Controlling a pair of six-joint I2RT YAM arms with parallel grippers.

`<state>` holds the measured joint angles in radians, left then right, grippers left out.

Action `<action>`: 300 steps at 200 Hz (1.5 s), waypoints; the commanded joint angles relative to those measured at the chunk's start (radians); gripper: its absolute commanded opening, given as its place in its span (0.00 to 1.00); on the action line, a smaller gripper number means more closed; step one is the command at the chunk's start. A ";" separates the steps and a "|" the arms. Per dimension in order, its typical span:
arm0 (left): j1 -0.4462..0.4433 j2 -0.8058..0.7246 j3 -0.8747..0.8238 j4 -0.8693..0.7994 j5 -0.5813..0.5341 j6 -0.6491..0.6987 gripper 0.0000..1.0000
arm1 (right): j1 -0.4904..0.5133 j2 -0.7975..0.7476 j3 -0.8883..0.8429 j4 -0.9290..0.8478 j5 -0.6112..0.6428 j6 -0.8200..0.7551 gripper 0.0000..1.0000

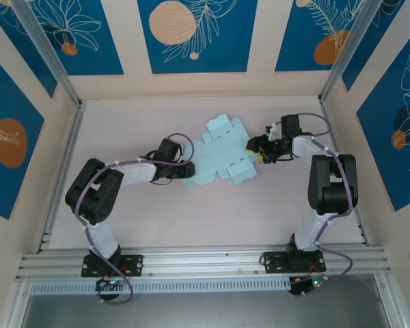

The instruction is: Fold the paper box

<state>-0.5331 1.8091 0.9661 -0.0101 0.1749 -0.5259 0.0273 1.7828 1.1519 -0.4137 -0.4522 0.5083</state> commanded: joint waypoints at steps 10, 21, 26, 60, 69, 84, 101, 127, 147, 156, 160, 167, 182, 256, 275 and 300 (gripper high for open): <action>-0.003 -0.033 -0.036 -0.036 0.000 -0.017 0.48 | 0.063 0.002 0.077 -0.128 0.188 -0.080 0.37; -0.003 -0.048 -0.037 -0.040 0.000 -0.017 0.49 | 0.088 -0.011 0.103 -0.149 0.256 -0.100 0.31; -0.004 -0.056 -0.038 -0.040 0.001 -0.017 0.49 | 0.104 -0.019 0.113 -0.157 0.284 -0.113 0.29; -0.002 -0.115 -0.044 -0.043 0.008 -0.027 0.49 | 0.223 -0.075 0.159 -0.185 0.525 -0.228 0.23; -0.001 -0.134 -0.043 -0.044 0.013 -0.029 0.50 | 0.263 -0.085 0.167 -0.187 0.587 -0.270 0.23; 0.003 -0.171 -0.033 -0.058 0.018 -0.023 0.51 | 0.326 -0.097 0.179 -0.192 0.689 -0.328 0.22; 0.018 -0.208 0.002 -0.108 0.017 0.009 0.53 | 0.378 -0.104 0.190 -0.189 0.770 -0.380 0.18; 0.085 -0.239 0.081 -0.181 0.009 0.080 0.54 | 0.437 -0.113 0.211 -0.179 0.861 -0.457 0.08; 0.169 -0.233 0.139 -0.178 0.063 0.155 0.55 | 0.477 -0.125 0.230 -0.166 0.885 -0.537 0.02; 0.199 -0.222 0.175 -0.173 0.101 0.210 0.56 | 0.494 -0.131 0.233 -0.151 0.892 -0.574 0.00; 0.212 -0.216 0.197 -0.172 0.120 0.245 0.57 | 0.499 -0.135 0.232 -0.145 0.890 -0.589 0.00; 0.224 -0.201 0.239 -0.173 0.152 0.310 0.58 | 0.508 -0.139 0.232 -0.131 0.878 -0.610 0.00; 0.233 -0.165 0.322 -0.169 0.224 0.474 0.63 | 0.521 -0.151 0.230 -0.109 0.826 -0.653 0.00; 0.232 -0.071 0.469 -0.114 0.585 1.155 0.74 | 0.556 -0.164 0.185 -0.005 0.744 -0.856 0.00; 0.231 -0.062 0.462 -0.100 0.603 1.278 0.74 | 0.559 -0.161 0.187 -0.005 0.711 -0.882 0.00; 0.232 0.021 0.607 -0.315 0.563 1.412 0.73 | 0.572 -0.159 0.188 -0.014 0.689 -0.917 0.00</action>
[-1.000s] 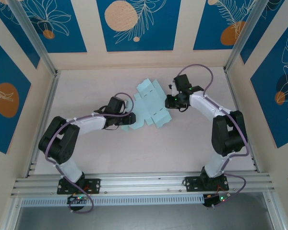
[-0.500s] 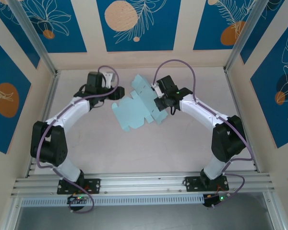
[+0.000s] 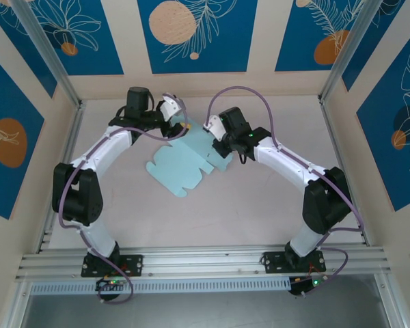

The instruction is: Fold the paper box

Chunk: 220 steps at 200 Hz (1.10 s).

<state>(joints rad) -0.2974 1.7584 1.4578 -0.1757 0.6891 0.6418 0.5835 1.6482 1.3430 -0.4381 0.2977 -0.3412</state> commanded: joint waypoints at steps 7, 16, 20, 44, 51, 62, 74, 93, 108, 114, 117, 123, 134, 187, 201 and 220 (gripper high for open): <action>-0.003 0.095 0.149 -0.189 0.037 0.268 0.70 | 0.021 -0.027 -0.004 0.009 -0.063 -0.075 0.00; -0.003 0.119 0.186 -0.244 0.031 0.305 0.69 | 0.025 -0.028 -0.004 0.007 -0.066 -0.084 0.00; -0.003 0.128 0.204 -0.269 0.030 0.321 0.69 | 0.028 -0.030 -0.004 0.006 -0.067 -0.086 0.00; -0.003 0.175 0.308 -0.443 0.030 0.419 0.68 | 0.030 -0.032 -0.001 0.003 -0.060 -0.090 0.00; -0.003 0.184 0.332 -0.486 0.032 0.443 0.65 | 0.030 -0.030 -0.001 0.002 -0.057 -0.093 0.00; -0.003 0.191 0.354 -0.543 0.040 0.480 0.64 | 0.029 -0.030 0.000 0.001 -0.053 -0.096 0.00; -0.003 0.190 0.361 -0.581 0.050 0.506 0.64 | 0.030 -0.028 0.001 0.000 -0.047 -0.100 0.00; -0.003 0.187 0.354 -0.601 0.052 0.524 0.62 | 0.027 -0.029 0.002 -0.004 -0.045 -0.105 0.00; -0.003 0.188 0.352 -0.628 0.035 0.540 0.59 | 0.025 -0.028 0.008 -0.003 -0.045 -0.103 0.00; -0.002 0.187 0.351 -0.641 0.032 0.550 0.58 | 0.023 -0.028 0.009 -0.008 -0.045 -0.101 0.00; -0.002 0.187 0.349 -0.646 0.032 0.553 0.56 | 0.022 -0.029 0.011 -0.008 -0.045 -0.100 0.00; -0.001 0.184 0.344 -0.654 0.034 0.558 0.56 | 0.019 -0.028 0.012 -0.010 -0.045 -0.099 0.00; 0.003 0.177 0.335 -0.660 0.043 0.561 0.56 | 0.017 -0.028 0.013 -0.011 -0.047 -0.098 0.00; 0.068 0.147 0.381 -0.683 0.225 0.468 0.56 | -0.006 -0.029 0.006 0.009 -0.036 -0.096 0.00; 0.070 0.135 0.367 -0.702 0.208 0.520 0.56 | -0.009 -0.034 0.005 0.015 -0.041 -0.100 0.00; 0.067 0.131 0.325 -0.660 0.110 0.526 0.56 | -0.009 -0.042 0.010 0.014 -0.052 -0.107 0.00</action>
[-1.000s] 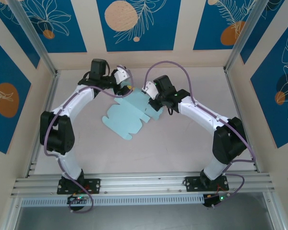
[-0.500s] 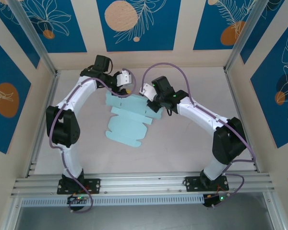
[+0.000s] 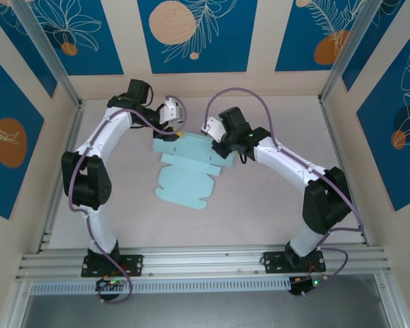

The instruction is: Fold the paper box

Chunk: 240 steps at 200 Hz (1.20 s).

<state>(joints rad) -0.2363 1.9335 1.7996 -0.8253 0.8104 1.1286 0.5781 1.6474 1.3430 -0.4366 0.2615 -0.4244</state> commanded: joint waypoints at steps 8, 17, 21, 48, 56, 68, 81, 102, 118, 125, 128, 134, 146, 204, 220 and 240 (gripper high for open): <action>0.005 -0.044 -0.028 0.000 -0.031 0.042 0.56 | -0.005 -0.041 0.015 0.009 -0.023 -0.026 0.00; 0.003 -0.042 -0.038 0.014 -0.039 0.042 0.57 | -0.006 -0.041 0.019 0.007 -0.027 -0.027 0.00; 0.001 -0.040 -0.039 0.018 -0.042 0.043 0.57 | -0.006 -0.041 0.020 0.006 -0.029 -0.027 0.00; -0.032 -0.035 -0.054 0.078 -0.138 0.035 0.58 | -0.004 -0.038 0.031 -0.004 -0.039 -0.024 0.00; -0.043 -0.033 -0.061 0.098 -0.168 0.033 0.58 | -0.004 -0.038 0.032 -0.006 -0.041 -0.024 0.00; -0.055 -0.029 -0.067 0.119 -0.187 0.030 0.58 | -0.004 -0.039 0.033 -0.007 -0.041 -0.022 0.00; -0.059 -0.025 -0.065 0.108 -0.177 0.036 0.58 | -0.005 -0.041 0.033 -0.006 -0.038 -0.022 0.00; -0.064 -0.024 -0.074 0.105 -0.171 0.040 0.57 | -0.007 -0.041 0.033 -0.008 -0.037 -0.025 0.00; -0.075 -0.020 -0.096 0.145 -0.230 0.025 0.48 | -0.007 -0.044 0.032 -0.007 -0.041 -0.023 0.00; -0.078 -0.017 -0.101 0.145 -0.247 0.033 0.48 | -0.007 -0.046 0.031 -0.006 -0.043 -0.022 0.00; -0.080 -0.016 -0.102 0.142 -0.253 0.037 0.48 | -0.008 -0.046 0.029 -0.005 -0.045 -0.022 0.00; -0.082 -0.015 -0.109 0.139 -0.261 0.044 0.47 | -0.009 -0.049 0.027 -0.004 -0.047 -0.019 0.00; -0.085 -0.018 -0.125 0.141 -0.265 0.056 0.42 | -0.012 -0.053 0.022 0.001 -0.050 -0.017 0.00; -0.103 -0.084 -0.244 0.332 -0.350 0.006 0.05 | -0.047 -0.075 0.000 0.025 -0.046 0.007 0.00; -0.127 -0.118 -0.315 0.459 -0.389 -0.027 0.00 | -0.056 -0.071 0.008 0.026 -0.038 0.023 0.00; -0.164 -0.145 -0.398 0.607 -0.446 -0.052 0.00 | -0.072 -0.060 0.019 0.018 -0.025 0.054 0.00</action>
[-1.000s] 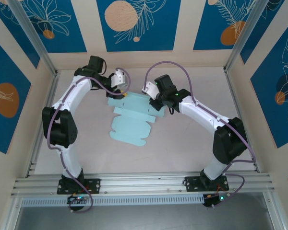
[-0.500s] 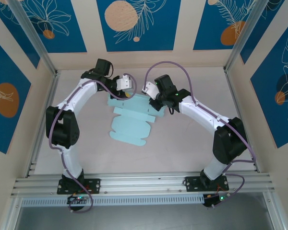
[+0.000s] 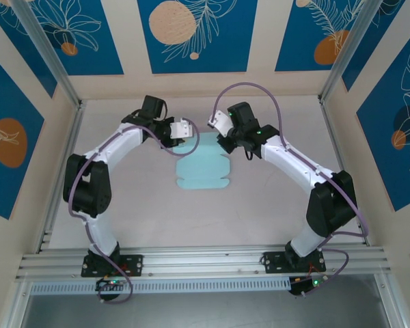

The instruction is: Fold the paper box

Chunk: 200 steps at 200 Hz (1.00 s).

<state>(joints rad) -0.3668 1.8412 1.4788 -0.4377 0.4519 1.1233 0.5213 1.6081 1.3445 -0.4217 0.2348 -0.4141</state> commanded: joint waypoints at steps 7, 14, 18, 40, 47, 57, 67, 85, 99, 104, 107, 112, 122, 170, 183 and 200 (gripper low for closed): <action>-0.048 -0.057 -0.099 0.259 -0.108 -0.049 0.00 | -0.022 -0.015 0.018 -0.001 0.009 0.057 0.00; -0.061 -0.057 -0.110 0.279 -0.126 -0.053 0.00 | -0.028 -0.009 0.021 -0.007 0.013 0.073 0.00; -0.067 -0.054 -0.112 0.282 -0.134 -0.054 0.00 | -0.032 -0.007 0.021 -0.009 0.014 0.082 0.00; -0.089 -0.001 -0.034 0.214 -0.173 -0.117 0.00 | -0.055 0.021 0.019 -0.031 0.031 0.137 0.00; -0.090 0.023 0.020 0.155 -0.172 -0.154 0.00 | -0.061 0.029 0.018 -0.037 0.038 0.157 0.00; -0.089 0.065 0.106 0.066 -0.166 -0.207 0.00 | -0.071 0.038 0.012 -0.045 0.038 0.181 0.00; -0.092 0.109 0.195 -0.043 -0.155 -0.227 0.00 | -0.083 0.049 0.013 -0.059 0.031 0.207 0.06; -0.101 0.167 0.290 -0.162 -0.151 -0.214 0.00 | -0.096 0.061 0.016 -0.086 0.005 0.241 0.20; -0.115 0.184 0.298 -0.173 -0.177 -0.189 0.00 | -0.100 0.062 0.021 -0.102 -0.008 0.268 0.34; -0.120 0.187 0.297 -0.171 -0.188 -0.181 0.00 | -0.103 0.062 0.027 -0.112 -0.018 0.279 0.37; -0.122 0.190 0.296 -0.170 -0.194 -0.177 0.00 | -0.105 0.061 0.030 -0.116 -0.023 0.288 0.39; -0.126 0.195 0.293 -0.166 -0.203 -0.173 0.00 | -0.111 0.061 0.036 -0.123 -0.033 0.306 0.42; -0.130 0.199 0.285 -0.155 -0.222 -0.168 0.00 | -0.125 0.059 0.053 -0.144 -0.062 0.349 0.47; -0.152 0.175 0.198 -0.068 -0.311 -0.107 0.00 | -0.273 0.034 0.164 -0.240 -0.287 0.694 0.54; -0.151 0.171 0.191 -0.057 -0.319 -0.104 0.00 | -0.321 0.049 0.201 -0.278 -0.362 0.808 0.56; -0.152 0.170 0.182 -0.039 -0.334 -0.103 0.00 | -0.363 0.085 0.231 -0.306 -0.457 0.920 0.56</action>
<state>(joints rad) -0.5121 2.0201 1.6802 -0.4999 0.1696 0.9897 0.2089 1.6680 1.5234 -0.6422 -0.0315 0.2600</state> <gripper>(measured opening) 0.067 0.561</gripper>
